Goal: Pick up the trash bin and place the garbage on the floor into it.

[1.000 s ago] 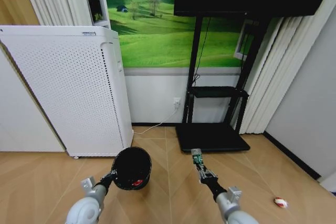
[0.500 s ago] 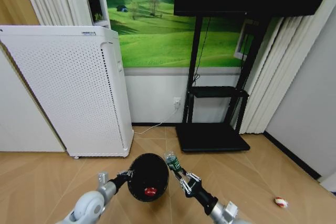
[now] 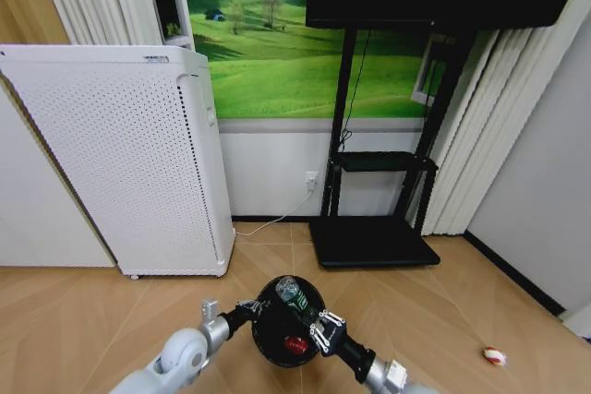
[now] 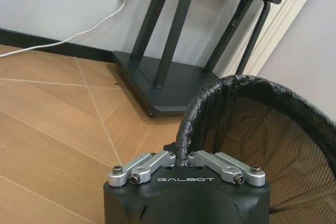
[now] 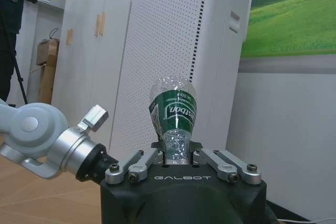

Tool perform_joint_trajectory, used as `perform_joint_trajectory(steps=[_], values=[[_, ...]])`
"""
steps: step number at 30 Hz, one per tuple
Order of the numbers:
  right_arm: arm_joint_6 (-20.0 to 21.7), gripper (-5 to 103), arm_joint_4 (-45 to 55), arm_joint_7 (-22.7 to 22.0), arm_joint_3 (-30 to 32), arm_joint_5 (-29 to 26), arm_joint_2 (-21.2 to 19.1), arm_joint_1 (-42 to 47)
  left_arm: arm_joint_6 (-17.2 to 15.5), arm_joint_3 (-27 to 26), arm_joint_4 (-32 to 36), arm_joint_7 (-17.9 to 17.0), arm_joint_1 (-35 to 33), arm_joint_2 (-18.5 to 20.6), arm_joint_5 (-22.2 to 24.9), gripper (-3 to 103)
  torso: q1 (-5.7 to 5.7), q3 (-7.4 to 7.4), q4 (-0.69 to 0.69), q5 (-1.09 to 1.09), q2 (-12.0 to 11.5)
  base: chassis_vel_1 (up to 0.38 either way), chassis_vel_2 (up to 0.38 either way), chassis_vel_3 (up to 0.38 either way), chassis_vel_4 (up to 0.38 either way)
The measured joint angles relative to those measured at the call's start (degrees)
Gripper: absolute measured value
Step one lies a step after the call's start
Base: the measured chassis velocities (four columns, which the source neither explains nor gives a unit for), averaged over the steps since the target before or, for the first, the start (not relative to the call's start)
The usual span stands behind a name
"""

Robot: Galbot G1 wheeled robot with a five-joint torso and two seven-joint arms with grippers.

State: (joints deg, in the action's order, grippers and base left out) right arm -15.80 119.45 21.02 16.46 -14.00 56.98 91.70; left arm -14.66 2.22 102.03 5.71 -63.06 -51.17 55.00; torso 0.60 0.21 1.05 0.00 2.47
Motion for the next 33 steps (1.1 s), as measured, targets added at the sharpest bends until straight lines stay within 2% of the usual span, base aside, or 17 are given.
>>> perform_joint_trajectory(steps=[6,12,14,16,17,20,21,23,24,26,27,28,29,30,31,32,33], values=[[0.1,18,-0.7,-0.1,-0.5,0.4,0.4,0.2,0.4,0.5,0.6,-0.6,-0.1,-1.2,-0.5,3,0.0,0.0,0.01,0.01,0.0,0.0,0.0,0.0,0.0],[0.3,44,-2.2,-3.8,-0.8,1.6,2.0,0.4,0.9,-1.3,2.5,-1.4,-3.7,-1.3,-2.3,3,0.0,0.0,0.0,0.0,0.0,0.0,0.0,0.0,0.0],[0.4,44,-2.2,-4.2,-0.8,1.6,2.1,0.4,0.9,-1.4,2.7,-1.5,-4.0,-1.2,-2.3,3,0.0,0.0,0.0,0.0,0.0,0.0,0.0,0.0,0.0],[0.6,54,-2.3,-5.7,-0.6,1.6,2.6,0.2,1.2,-1.9,3.5,-2.2,-4.7,-0.8,-2.3,3,0.0,0.0,0.0,0.0,0.0,0.0,0.0,0.0,0.0],[0.6,54,-2.3,-5.7,-0.6,1.6,2.6,0.2,1.2,-1.9,3.5,-2.2,-4.7,-0.8,-2.3,3,0.0,0.0,0.0,0.0,0.0,0.0,0.0,0.0,0.0],[0.6,70,-1.6,-6.9,0.0,1.1,3.3,0.5,1.4,-2.8,4.1,-3.6,-4.8,-1.0,-1.5,3,0.0,0.0,0.0,0.0,0.0,0.0,0.0,0.0,0.0],[0.6,70,-1.6,-6.9,0.0,1.1,3.3,0.5,1.4,-2.8,4.1,-3.6,-4.8,-1.0,-1.5,3,0.0,0.0,0.0,0.0,0.0,0.0,0.0,0.0,0.0],[0.5,82,-1.0,-7.5,0.6,0.5,3.4,1.1,1.5,-3.8,4.5,-5.2,-4.9,-1.4,-0.5,3,0.0,0.0,0.0,-0.01,0.0,0.0,0.0,0.0,0.0],[0.5,82,-1.0,-7.5,0.6,0.5,3.4,1.1,1.5,-3.8,4.5,-5.2,-4.9,-1.4,-0.5,3,0.0,0.0,0.0,-0.01,0.0,0.0,0.0,0.0,0.0],[0.5,93,-0.6,-10.9,0.8,-0.2,4.3,1.3,1.5,-5.4,5.1,-8.8,-5.5,-2.2,0.5,3,0.0,0.0,0.0,-0.01,0.0,0.0,0.0,0.0,0.0],[0.5,93,-0.6,-10.9,0.8,-0.2,4.3,1.3,1.5,-5.4,5.1,-8.8,-5.5,-2.2,0.5,3,0.0,0.0,0.0,-0.01,0.0,0.0,0.0,0.0,0.0],[0.8,97,-0.5,-13.3,0.9,-0.3,4.9,1.3,1.4,-6.2,5.6,-11.3,-5.8,-2.6,1.3,3,0.0,0.0,0.0,-0.02,0.0,0.0,0.0,0.0,0.0],[1.5,99,-0.5,-17.7,1.1,-0.4,5.9,1.3,1.0,-7.5,6.4,-16.0,-6.3,-3.2,2.7,3,0.0,0.0,0.01,-0.01,0.0,0.0,0.0,0.0,0.0],[1.5,99,-0.5,-17.7,1.1,-0.4,5.9,1.3,1.0,-7.5,6.4,-16.0,-6.3,-3.2,2.7,3,0.0,0.0,0.01,-0.01,0.0,0.0,0.0,0.0,0.0],[3.5,100,-0.8,-23.9,1.8,-0.3,6.7,1.5,0.4,-9.6,7.4,-22.1,-6.8,-3.8,4.9,3,0.0,0.0,0.0,-0.01,0.0,0.0,0.0,0.0,0.0],[5.3,100,-1.2,-27.4,2.5,-0.2,7.3,1.7,0.0,-11.3,7.9,-25.1,-7.1,-4.1,5.7,3,0.0,0.0,0.0,-0.01,0.0,0.0,0.0,0.0,0.0],[5.3,100,-1.2,-27.4,2.5,-0.2,7.3,1.7,0.0,-11.3,7.9,-25.1,-7.1,-4.1,5.7,3,0.0,0.0,0.0,-0.01,0.0,0.0,0.0,0.0,0.0]])
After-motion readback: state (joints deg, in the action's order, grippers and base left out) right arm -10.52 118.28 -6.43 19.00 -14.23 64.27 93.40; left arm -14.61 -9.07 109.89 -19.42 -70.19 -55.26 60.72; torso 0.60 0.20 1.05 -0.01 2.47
